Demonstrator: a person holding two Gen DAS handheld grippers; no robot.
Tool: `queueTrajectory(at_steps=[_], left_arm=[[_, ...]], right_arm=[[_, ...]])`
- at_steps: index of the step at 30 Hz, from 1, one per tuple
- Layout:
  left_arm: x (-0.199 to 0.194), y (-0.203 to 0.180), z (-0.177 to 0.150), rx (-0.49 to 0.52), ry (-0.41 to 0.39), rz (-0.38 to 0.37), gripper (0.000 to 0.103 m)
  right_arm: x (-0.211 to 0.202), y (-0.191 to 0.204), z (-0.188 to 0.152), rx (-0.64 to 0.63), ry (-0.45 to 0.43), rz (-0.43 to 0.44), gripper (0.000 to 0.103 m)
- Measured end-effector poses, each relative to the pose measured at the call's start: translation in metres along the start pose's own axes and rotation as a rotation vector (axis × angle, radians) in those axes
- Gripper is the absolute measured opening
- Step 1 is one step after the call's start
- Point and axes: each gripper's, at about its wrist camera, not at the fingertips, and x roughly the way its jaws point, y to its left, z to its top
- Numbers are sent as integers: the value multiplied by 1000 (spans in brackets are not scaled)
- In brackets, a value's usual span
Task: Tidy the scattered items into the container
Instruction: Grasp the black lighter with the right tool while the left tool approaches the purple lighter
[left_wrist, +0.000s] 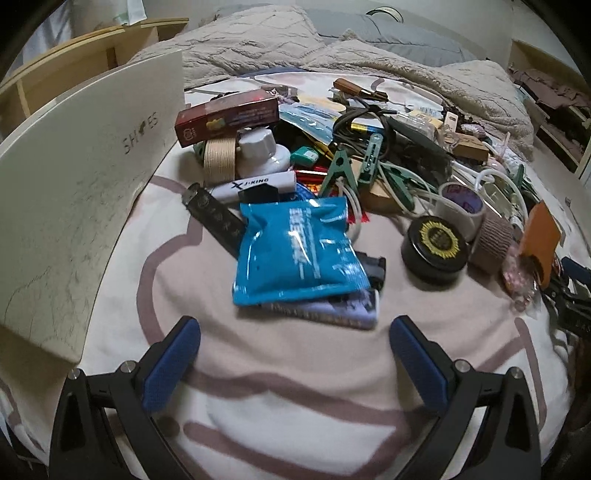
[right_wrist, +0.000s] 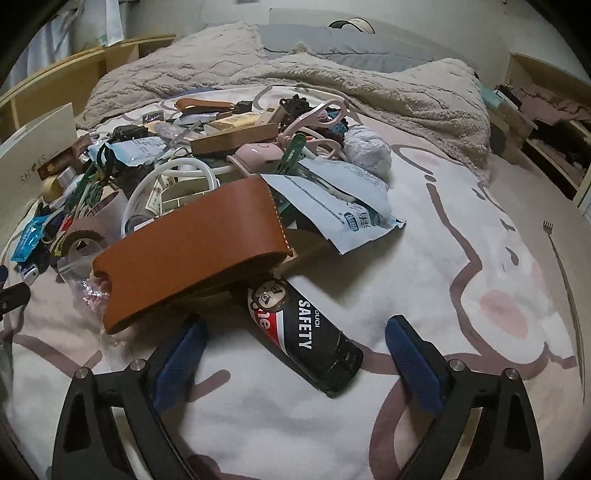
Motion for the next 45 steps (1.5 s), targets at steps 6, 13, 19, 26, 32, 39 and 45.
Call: queueTrajectory(at_steps=[6,13,19,26,32,39,45], left_arm=[[10,-4,9,8,-28,-4,97],[5,-10,5,29,-43,-33,81],[-2,-14,-2,28,-37,-73,81],[-15,-19,-16,31,-31,-99,81],[-25,-21,-29,36,-21,-95,81],[-32,-18,-37,3,-14,-91,81],[-35,-19,-40,-3,-20,-72,81]], right_arm=[[1,0,-1,-2,-5,-5,97],[-5,-4,-4,28,-28,12,93],[-12,2,-5,8,-62,4,46],[-25,20,-11,-42,-58,43,24],[-41,31,-22,-46,-37,86,23],[-68,41,-44,-89,18,124,22],[-83,37,-56,-112,29,12,23]])
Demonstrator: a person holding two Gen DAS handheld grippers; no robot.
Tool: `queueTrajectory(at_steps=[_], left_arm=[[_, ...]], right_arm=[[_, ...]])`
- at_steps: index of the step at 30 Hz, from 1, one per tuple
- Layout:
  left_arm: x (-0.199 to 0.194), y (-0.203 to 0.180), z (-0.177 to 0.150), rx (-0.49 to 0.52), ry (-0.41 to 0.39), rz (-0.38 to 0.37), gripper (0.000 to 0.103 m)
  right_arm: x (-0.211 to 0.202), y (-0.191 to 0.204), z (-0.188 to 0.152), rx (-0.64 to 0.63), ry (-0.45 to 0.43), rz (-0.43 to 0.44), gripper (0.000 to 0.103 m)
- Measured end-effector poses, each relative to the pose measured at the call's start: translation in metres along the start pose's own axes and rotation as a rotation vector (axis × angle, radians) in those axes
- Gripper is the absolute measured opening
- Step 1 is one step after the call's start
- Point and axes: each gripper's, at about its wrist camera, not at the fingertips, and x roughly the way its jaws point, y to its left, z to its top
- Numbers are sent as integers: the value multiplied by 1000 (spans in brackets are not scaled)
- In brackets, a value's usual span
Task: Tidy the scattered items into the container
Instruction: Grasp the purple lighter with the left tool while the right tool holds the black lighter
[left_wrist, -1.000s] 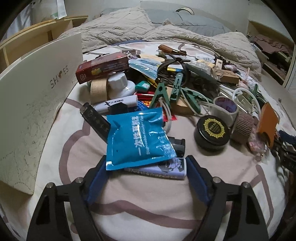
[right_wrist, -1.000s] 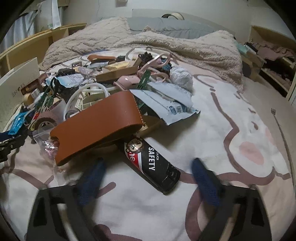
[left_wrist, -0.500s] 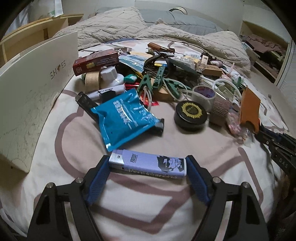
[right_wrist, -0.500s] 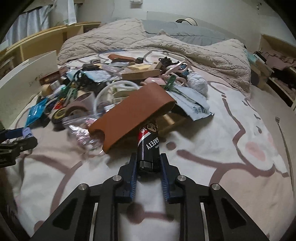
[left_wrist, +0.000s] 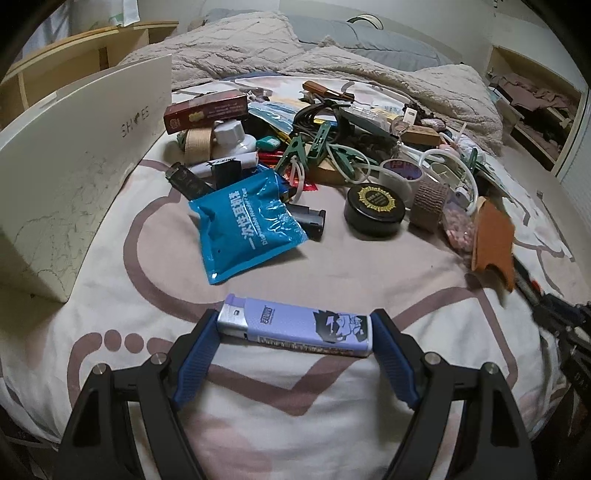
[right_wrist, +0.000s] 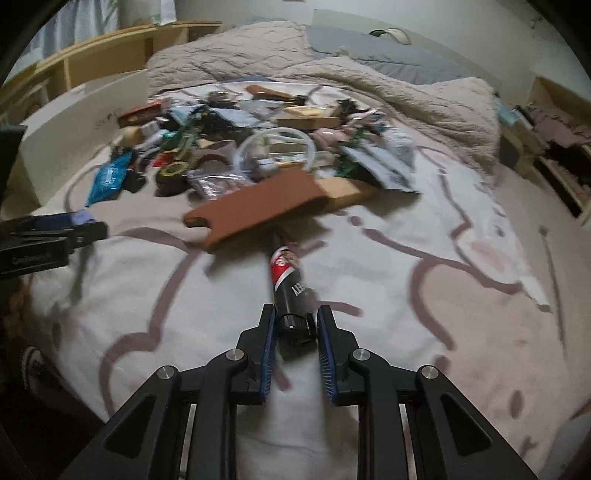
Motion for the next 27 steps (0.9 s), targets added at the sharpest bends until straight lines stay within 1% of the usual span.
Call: queueTrajectory(at_steps=[1,3,4,5,7,9,12,14,18,21,23,25,27], left_arm=[[0,0,0,0,-3,5,81],[-1,0,-2,1,-11,23,82],[-1,0,-3,3,-15,30,83],[-1,-1,-4,6,-18,37,83],[-1,0,-4,6,-20,47,88],[0,2,-3,-6,-18,46,89],[0,3,-3,-9,-18,44,89],[0,3,-3,-8,-18,46,90],[0,5,-1,-18,-19,47,90],[0,5,-2,-19,-27,48,90],[0,5,-3,-23,-37,51,92],[1,6,-4,-29,-47,51,93],[2,5,-4,-29,-53,54,94]], right_arm=[[1,-3,1,5,5,-22,23],[4,-10,3,26,18,-61,26],[6,-13,3,37,22,-80,36],[7,-17,3,46,27,-100,49],[10,-24,2,60,32,-128,59],[13,-35,3,90,41,-144,59],[17,-54,5,159,58,-190,59],[15,-59,7,190,54,-187,59],[9,-41,16,158,31,-116,59],[15,-24,24,130,32,-97,59],[23,-19,27,155,58,-110,59],[29,-20,29,222,73,-105,60],[31,-21,31,282,69,-98,66]])
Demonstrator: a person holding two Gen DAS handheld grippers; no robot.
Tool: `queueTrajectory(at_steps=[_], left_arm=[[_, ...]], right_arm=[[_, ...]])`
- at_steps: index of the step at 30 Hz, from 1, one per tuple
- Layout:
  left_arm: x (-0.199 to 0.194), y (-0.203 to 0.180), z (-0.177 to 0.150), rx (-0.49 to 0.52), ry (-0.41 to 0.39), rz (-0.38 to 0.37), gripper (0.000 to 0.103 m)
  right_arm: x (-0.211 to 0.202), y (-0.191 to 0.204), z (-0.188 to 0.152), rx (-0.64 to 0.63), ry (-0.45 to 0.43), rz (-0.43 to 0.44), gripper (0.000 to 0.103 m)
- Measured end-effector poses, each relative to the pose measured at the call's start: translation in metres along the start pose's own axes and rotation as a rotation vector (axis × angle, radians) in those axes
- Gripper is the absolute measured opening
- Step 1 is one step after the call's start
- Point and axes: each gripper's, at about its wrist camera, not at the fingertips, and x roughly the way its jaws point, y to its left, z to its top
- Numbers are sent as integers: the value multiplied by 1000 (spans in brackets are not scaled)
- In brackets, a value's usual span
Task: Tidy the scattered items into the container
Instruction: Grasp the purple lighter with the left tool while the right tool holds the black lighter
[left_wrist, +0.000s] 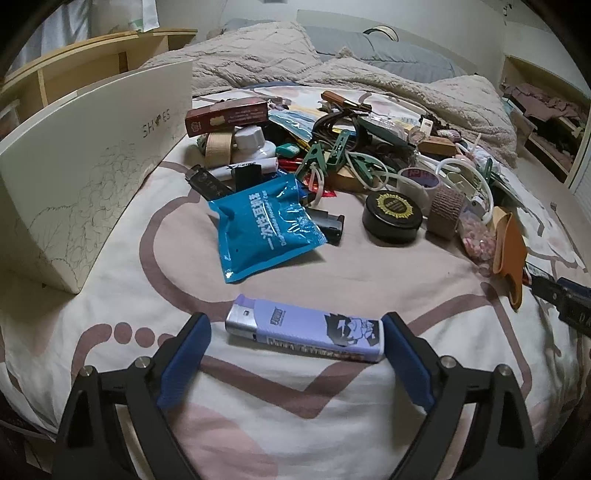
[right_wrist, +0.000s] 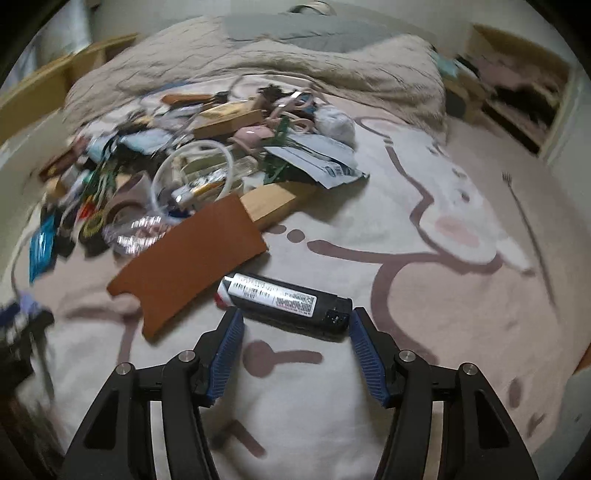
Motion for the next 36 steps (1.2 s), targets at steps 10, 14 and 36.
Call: queueTrajectory(at_steps=[10,14,36], left_arm=[[3,-2,1,16,-12,7,98],[8,4,4,2,-17,21,100],[9,7,5,52,8,-10,101]], right_arm=[[15,7,0,59,-24,-57,85],[13,-2,0,75,-30,-63,85],[18,-10,-3,144,-50,-36,83]])
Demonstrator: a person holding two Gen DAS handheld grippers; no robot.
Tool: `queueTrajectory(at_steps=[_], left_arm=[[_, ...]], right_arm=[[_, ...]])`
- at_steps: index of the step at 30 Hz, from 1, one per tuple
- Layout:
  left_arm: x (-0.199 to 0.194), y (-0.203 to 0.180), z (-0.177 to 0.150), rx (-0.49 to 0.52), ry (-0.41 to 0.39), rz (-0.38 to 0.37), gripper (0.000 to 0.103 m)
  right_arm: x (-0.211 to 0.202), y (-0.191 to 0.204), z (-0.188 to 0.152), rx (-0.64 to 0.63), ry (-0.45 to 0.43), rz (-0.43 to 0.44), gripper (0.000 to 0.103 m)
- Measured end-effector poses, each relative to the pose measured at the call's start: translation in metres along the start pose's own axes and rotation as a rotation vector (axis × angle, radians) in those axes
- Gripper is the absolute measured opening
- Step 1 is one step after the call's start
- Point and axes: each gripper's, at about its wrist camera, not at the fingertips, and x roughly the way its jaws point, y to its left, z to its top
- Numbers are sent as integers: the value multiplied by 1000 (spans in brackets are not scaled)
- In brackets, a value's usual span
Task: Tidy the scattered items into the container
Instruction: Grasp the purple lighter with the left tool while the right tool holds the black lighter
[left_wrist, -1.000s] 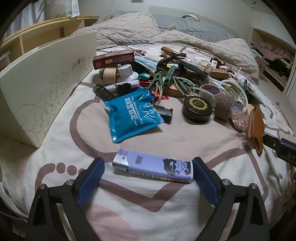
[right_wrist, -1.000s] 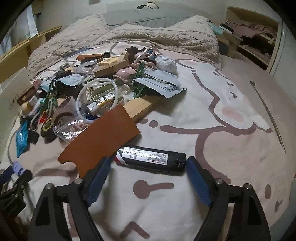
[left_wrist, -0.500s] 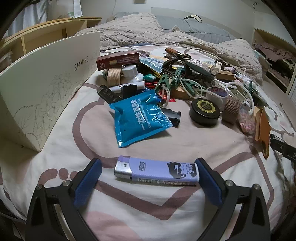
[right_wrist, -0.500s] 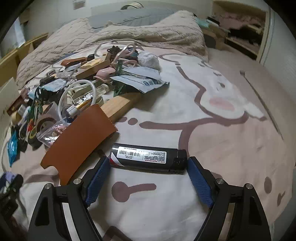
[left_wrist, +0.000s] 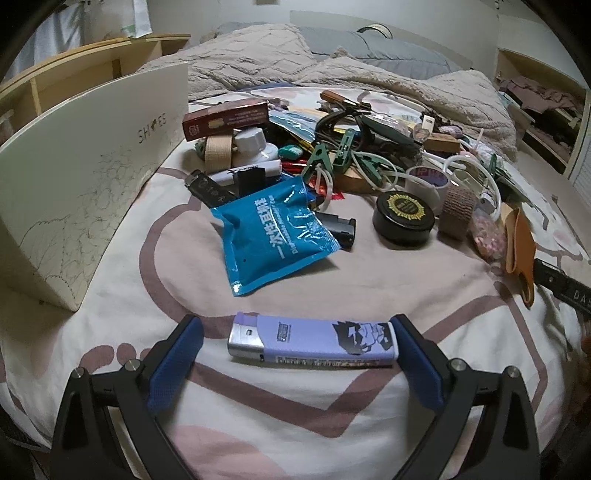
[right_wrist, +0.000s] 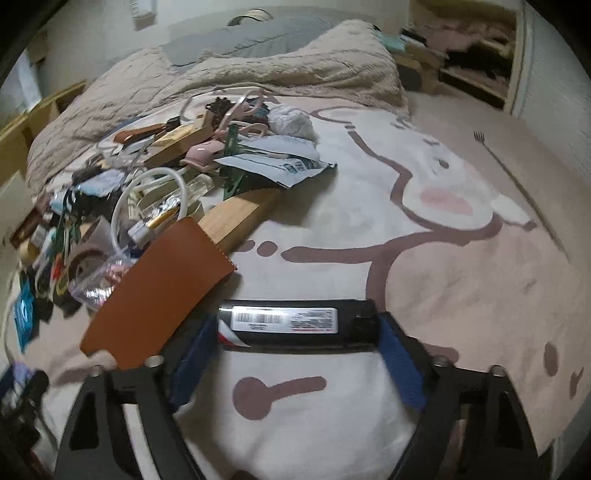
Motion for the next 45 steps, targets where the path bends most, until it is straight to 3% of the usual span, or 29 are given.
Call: queueTrajectory(at_steps=[5,14,20,22,28,45], left_arm=[[2,2,2,31,29,-26,101],[1,0,0,23,33,-6,100],[-2,-1,-3,11,27,-3,92],[-4,-2,-3,8,21,-10,80],[-6,-2,-4,5,19,-16,80],[-6,-3,-5,-17,31,3,81]], right_arm=[[-4,0,-6,-96,-29,41,83],[-21,9,-15,-247,-10,163,83],[-32,25,-29,-337,-24,122,83],[-32,25,-31,-327,-8,117,83],[-27,17,-29,-231,30,138,84],[-20,21,-31,-238,9,158,83]])
